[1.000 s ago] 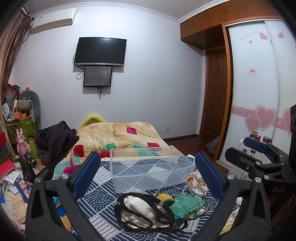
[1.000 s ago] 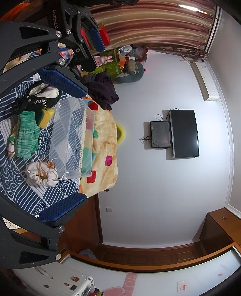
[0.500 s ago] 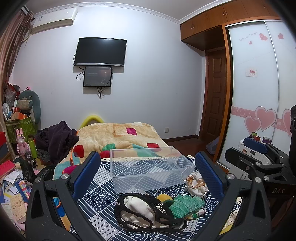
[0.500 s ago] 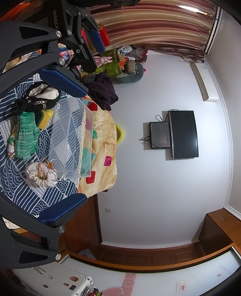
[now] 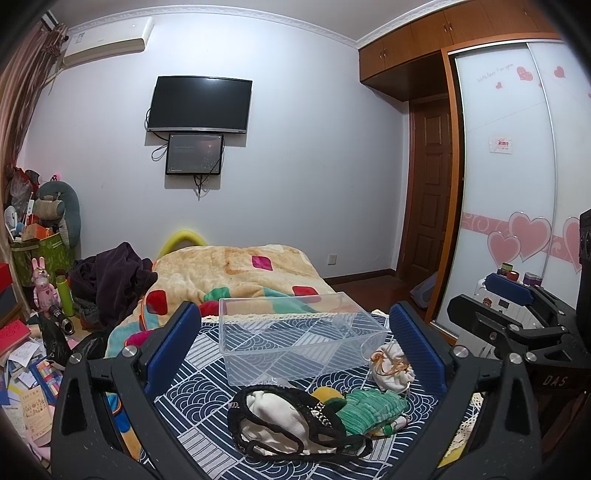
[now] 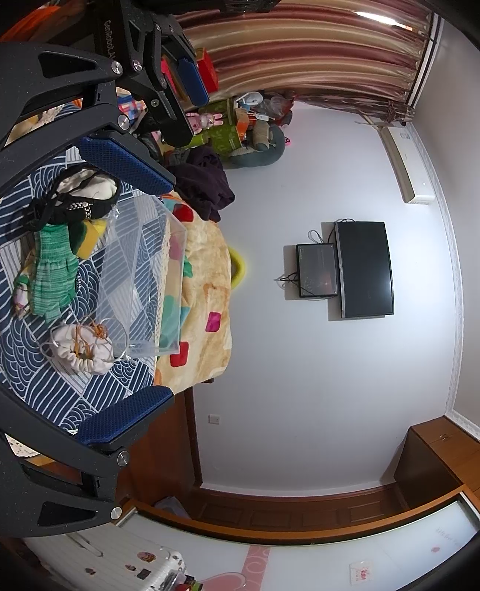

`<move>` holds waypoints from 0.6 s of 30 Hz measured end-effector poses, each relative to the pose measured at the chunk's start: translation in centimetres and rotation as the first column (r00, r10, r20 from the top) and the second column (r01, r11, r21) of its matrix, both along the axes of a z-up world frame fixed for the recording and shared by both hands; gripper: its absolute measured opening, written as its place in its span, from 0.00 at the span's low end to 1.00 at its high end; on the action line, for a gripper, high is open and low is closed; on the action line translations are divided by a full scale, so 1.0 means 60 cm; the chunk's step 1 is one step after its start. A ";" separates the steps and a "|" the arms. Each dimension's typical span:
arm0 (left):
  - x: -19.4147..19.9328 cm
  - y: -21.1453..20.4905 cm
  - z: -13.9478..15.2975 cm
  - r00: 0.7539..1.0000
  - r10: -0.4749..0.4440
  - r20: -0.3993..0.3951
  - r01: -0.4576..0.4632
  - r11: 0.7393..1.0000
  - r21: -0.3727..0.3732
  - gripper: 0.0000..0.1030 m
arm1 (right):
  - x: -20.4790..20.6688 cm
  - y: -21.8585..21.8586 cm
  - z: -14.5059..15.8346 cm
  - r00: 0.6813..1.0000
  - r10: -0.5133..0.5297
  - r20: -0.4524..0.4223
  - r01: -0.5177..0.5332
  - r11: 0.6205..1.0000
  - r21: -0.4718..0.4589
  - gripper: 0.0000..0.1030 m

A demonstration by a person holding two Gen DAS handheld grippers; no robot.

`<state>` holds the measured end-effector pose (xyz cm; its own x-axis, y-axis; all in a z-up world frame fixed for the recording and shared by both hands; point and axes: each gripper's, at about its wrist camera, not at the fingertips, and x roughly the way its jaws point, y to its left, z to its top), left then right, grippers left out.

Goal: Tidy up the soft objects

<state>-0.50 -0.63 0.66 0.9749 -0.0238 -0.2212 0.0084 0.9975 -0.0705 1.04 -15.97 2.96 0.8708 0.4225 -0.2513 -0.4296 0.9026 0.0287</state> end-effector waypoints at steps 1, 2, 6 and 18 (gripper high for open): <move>0.000 0.000 0.000 1.000 0.000 0.000 0.000 1.000 -0.001 1.00 | 0.000 0.000 0.000 1.000 -0.001 -0.001 0.001 1.000 0.000 1.00; 0.000 0.000 0.000 1.000 -0.001 -0.001 0.001 1.000 -0.001 1.00 | -0.001 0.000 -0.001 1.000 -0.001 -0.001 0.001 1.000 0.001 1.00; -0.002 -0.002 0.003 1.000 -0.003 0.003 0.003 1.000 -0.003 1.00 | -0.001 0.000 -0.002 1.000 0.000 0.000 0.000 1.000 0.002 1.00; -0.008 0.002 0.009 1.000 -0.010 0.004 0.010 1.000 -0.014 1.00 | -0.002 0.000 -0.002 1.000 0.000 0.013 0.000 1.000 0.008 1.00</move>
<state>-0.95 -0.50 1.17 0.9754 -0.0367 -0.2174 0.0186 0.9962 -0.0846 0.89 -15.99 2.84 0.8741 0.4240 -0.2371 -0.4296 0.9025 0.0301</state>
